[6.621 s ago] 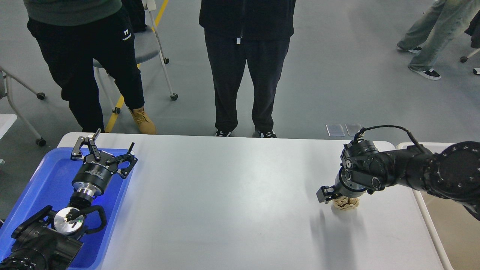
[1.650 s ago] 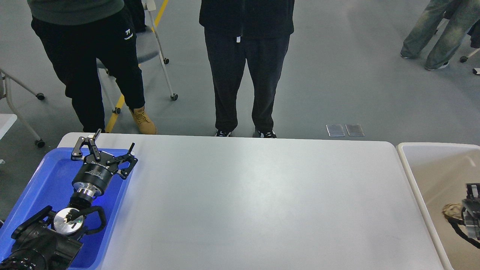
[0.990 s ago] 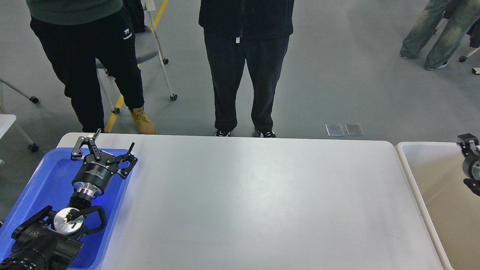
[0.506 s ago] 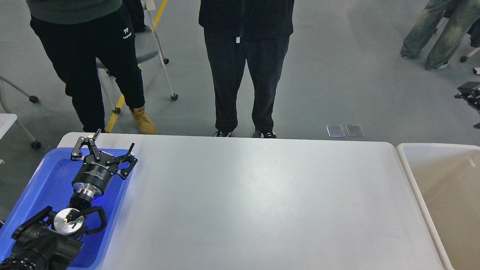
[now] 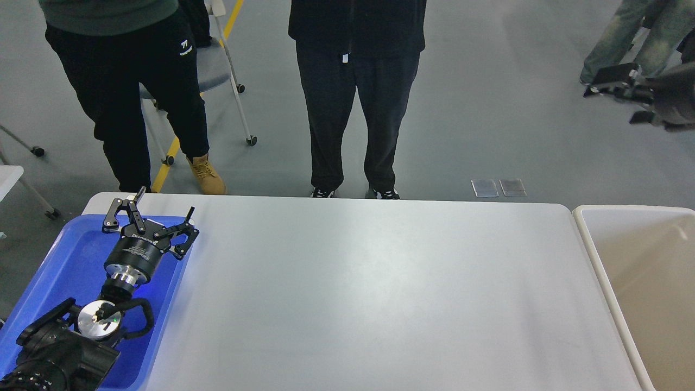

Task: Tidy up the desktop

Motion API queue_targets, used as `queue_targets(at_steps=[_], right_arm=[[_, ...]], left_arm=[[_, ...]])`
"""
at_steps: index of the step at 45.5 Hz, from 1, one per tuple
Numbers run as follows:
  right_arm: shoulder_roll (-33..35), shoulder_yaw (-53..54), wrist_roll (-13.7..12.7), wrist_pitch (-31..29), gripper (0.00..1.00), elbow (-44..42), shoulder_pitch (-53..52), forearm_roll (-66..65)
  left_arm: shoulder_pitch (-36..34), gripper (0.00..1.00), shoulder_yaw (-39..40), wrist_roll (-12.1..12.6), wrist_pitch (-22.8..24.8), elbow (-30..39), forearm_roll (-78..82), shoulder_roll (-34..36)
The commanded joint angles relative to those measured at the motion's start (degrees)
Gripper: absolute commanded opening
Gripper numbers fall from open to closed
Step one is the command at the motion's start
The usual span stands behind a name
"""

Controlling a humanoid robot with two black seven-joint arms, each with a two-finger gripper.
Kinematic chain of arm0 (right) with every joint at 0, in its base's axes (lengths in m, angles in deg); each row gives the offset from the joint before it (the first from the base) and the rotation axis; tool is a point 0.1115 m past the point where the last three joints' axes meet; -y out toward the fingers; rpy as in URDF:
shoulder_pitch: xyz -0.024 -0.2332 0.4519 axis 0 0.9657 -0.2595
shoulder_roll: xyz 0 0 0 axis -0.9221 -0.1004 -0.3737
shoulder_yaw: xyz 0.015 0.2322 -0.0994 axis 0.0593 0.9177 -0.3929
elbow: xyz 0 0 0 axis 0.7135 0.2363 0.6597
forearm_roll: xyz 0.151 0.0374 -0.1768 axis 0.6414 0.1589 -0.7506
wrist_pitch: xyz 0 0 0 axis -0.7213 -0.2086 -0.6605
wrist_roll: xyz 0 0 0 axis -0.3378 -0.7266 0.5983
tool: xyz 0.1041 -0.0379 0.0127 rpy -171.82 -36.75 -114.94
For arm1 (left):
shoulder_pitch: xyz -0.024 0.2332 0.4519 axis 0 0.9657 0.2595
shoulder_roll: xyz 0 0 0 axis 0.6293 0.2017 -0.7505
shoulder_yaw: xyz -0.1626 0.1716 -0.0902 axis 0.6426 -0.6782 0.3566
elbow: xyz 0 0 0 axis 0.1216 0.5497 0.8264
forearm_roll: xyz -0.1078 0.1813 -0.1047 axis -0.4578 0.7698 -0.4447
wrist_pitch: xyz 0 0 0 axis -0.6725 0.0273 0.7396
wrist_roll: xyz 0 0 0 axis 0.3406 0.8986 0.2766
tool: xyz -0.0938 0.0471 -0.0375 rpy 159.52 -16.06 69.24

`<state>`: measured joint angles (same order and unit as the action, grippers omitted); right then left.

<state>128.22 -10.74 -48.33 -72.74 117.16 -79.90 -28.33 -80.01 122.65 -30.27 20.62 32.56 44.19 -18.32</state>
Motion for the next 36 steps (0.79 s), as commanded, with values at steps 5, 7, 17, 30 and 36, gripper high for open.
queue_targets(at_steps=[5, 7, 17, 30, 36], right_arm=[[-10.5, -0.4, 0.0, 9.3, 0.99, 6.7, -3.8, 5.9], [-12.6, 0.9, 0.1, 11.4, 0.99, 4.8, -1.8, 8.5], [-25.7, 18.8, 0.1, 16.4, 0.99, -11.4, 13.5, 16.6], [-31.1, 42.3, 0.1, 18.6, 1.0, -22.8, 27.2, 21.8], [-33.3, 53.2, 0.1, 18.6, 1.0, -27.7, 33.2, 22.1]], left_arm=[[0.0, 1.0, 0.0, 0.0, 0.0, 0.0, 0.0, 0.0], [-0.1, 1.0, 0.0, 0.0, 0.0, 0.0, 0.0, 0.0], [0.0, 1.0, 0.0, 0.0, 0.0, 0.0, 0.0, 0.0], [-0.1, 1.0, 0.0, 0.0, 0.0, 0.0, 0.0, 0.0], [-0.1, 1.0, 0.0, 0.0, 0.0, 0.0, 0.0, 0.0]])
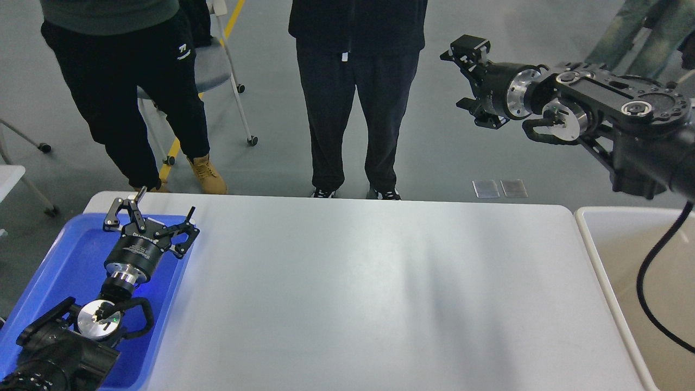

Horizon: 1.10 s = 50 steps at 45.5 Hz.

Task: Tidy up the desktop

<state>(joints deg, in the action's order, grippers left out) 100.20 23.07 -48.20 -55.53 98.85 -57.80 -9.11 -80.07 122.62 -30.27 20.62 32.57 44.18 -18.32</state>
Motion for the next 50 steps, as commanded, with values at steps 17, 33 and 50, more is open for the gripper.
queue_targets(at_steps=[17, 33, 50], right_arm=[[-9.9, 42.6, 0.3, 0.6, 1.0, -13.5, 21.7, 2.9], [-10.3, 46.9, 10.1, -1.4, 1.0, -14.8, 29.1, 5.8], [-11.3, 47.1, 11.9, -1.3, 1.0, -20.2, 30.4, 12.5]], left_arm=[[0.0, 1.0, 0.1, 0.0, 0.0, 0.0, 0.0, 0.0], [0.0, 1.0, 0.1, 0.0, 0.0, 0.0, 0.0, 0.0], [0.0, 1.0, 0.0, 0.0, 0.0, 0.0, 0.0, 0.0]])
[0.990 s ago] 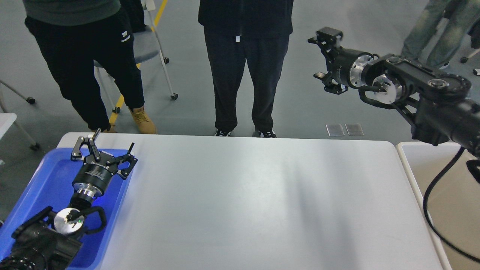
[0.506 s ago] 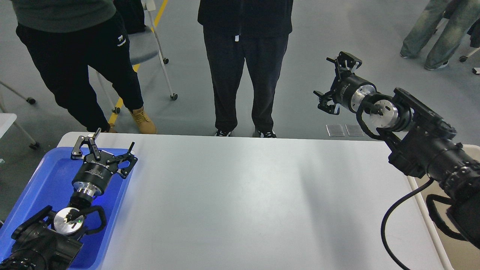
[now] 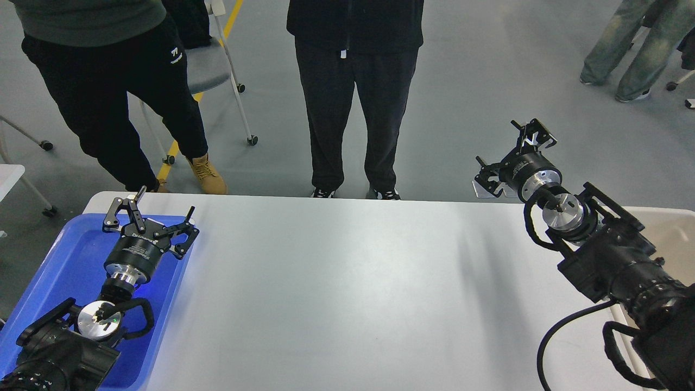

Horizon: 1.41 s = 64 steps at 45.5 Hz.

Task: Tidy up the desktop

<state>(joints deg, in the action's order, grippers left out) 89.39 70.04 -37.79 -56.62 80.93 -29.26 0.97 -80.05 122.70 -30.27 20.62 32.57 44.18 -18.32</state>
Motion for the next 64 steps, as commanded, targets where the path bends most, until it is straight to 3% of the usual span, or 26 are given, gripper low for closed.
queue_targets(at_steps=[1, 12, 29, 54, 64], right_arm=[[-0.5, 0.0, 1.5, -0.2, 1.0, -2.3, 2.4, 2.4], [0.0, -0.3, 1.6, -1.3, 1.0, -1.8, 6.1, 1.6], [2.2, -4.2, 8.0, -10.7, 1.0, -1.4, 6.6, 0.3], [6.0, -2.9, 8.2, -21.5, 1.0, -1.7, 7.0, 1.5], [5.8, -0.2, 8.2, -23.0, 1.0, -1.7, 10.0, 1.9]], left_arm=[[0.1, 1.0, -0.1, 0.0, 0.0, 0.0, 0.0, 0.0], [0.0, 1.0, -0.1, 0.0, 0.0, 0.0, 0.0, 0.0], [0.0, 1.0, -0.1, 0.0, 0.0, 0.0, 0.0, 0.0], [0.1, 1.0, -0.1, 0.0, 0.0, 0.0, 0.0, 0.0], [0.0, 1.0, -0.1, 0.0, 0.0, 0.0, 0.0, 0.0]])
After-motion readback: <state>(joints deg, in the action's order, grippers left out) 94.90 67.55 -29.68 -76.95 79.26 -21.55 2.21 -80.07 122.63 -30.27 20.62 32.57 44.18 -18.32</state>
